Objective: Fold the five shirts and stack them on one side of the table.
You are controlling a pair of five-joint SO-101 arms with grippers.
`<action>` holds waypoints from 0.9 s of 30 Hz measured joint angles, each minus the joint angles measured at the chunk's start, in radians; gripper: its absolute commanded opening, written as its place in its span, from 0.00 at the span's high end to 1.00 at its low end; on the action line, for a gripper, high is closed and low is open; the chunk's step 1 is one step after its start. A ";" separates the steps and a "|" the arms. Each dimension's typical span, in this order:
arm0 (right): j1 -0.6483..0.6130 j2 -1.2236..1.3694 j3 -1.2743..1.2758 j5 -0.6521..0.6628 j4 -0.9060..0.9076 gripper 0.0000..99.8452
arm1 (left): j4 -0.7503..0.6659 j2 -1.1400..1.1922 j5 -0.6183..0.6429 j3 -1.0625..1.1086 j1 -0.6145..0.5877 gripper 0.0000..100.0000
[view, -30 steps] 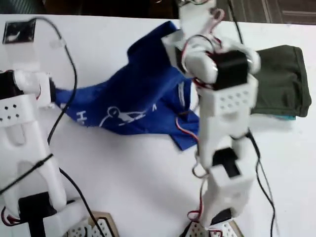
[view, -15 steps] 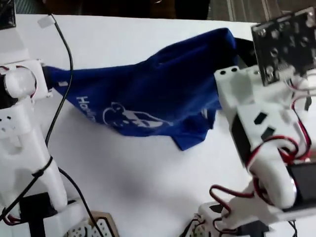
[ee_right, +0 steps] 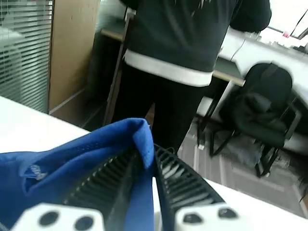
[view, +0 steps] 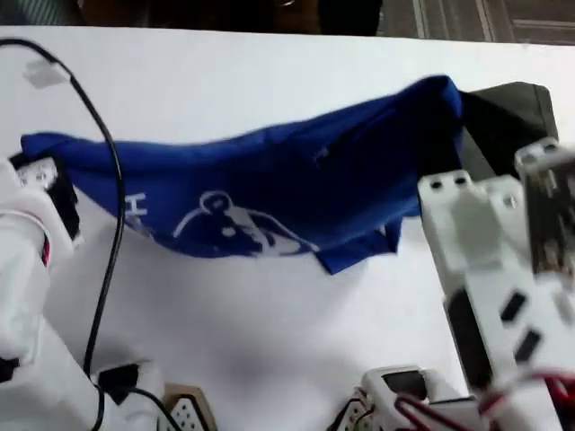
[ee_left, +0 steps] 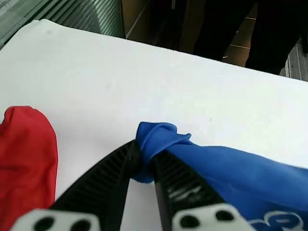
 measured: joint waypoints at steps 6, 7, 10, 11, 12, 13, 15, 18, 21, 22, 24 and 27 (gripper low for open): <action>0.000 -0.058 0.000 0.069 -0.002 0.98 | 0.000 -0.006 0.000 0.029 0.000 0.97; 0.000 -0.066 0.000 0.081 -0.002 0.98 | 0.000 -0.008 0.000 0.029 0.000 0.97; 0.000 -0.100 0.000 0.115 -0.035 0.98 | 0.000 -0.009 0.000 0.014 -0.020 0.97; 0.000 -0.110 0.000 0.126 -0.055 0.98 | 0.000 -0.009 0.000 0.012 -0.029 0.97; 0.000 -0.121 0.000 0.132 -0.074 0.98 | 0.000 -0.011 0.000 0.012 -0.037 0.97; 0.000 -0.129 -0.002 0.137 -0.091 0.98 | 0.000 -0.012 0.000 0.012 -0.046 0.97; -0.002 -0.135 -0.002 0.140 -0.118 0.98 | 0.000 -0.014 0.000 0.012 -0.060 0.97; -0.002 -0.133 -0.002 0.143 -0.150 0.98 | 0.000 -0.021 0.000 0.009 -0.075 0.97; -0.002 -0.135 -0.002 0.146 -0.201 0.98 | 0.000 -0.055 0.000 0.009 -0.078 0.97; -0.002 -0.135 -0.002 0.146 -0.216 0.98 | 0.000 -0.074 0.000 0.009 -0.080 0.97; -0.002 -0.137 -0.002 0.146 -0.244 0.98 | 0.000 -0.087 0.000 0.009 -0.083 0.97; 0.041 -0.137 -0.002 0.147 -0.295 0.98 | 0.000 -0.112 0.000 0.020 -0.084 0.97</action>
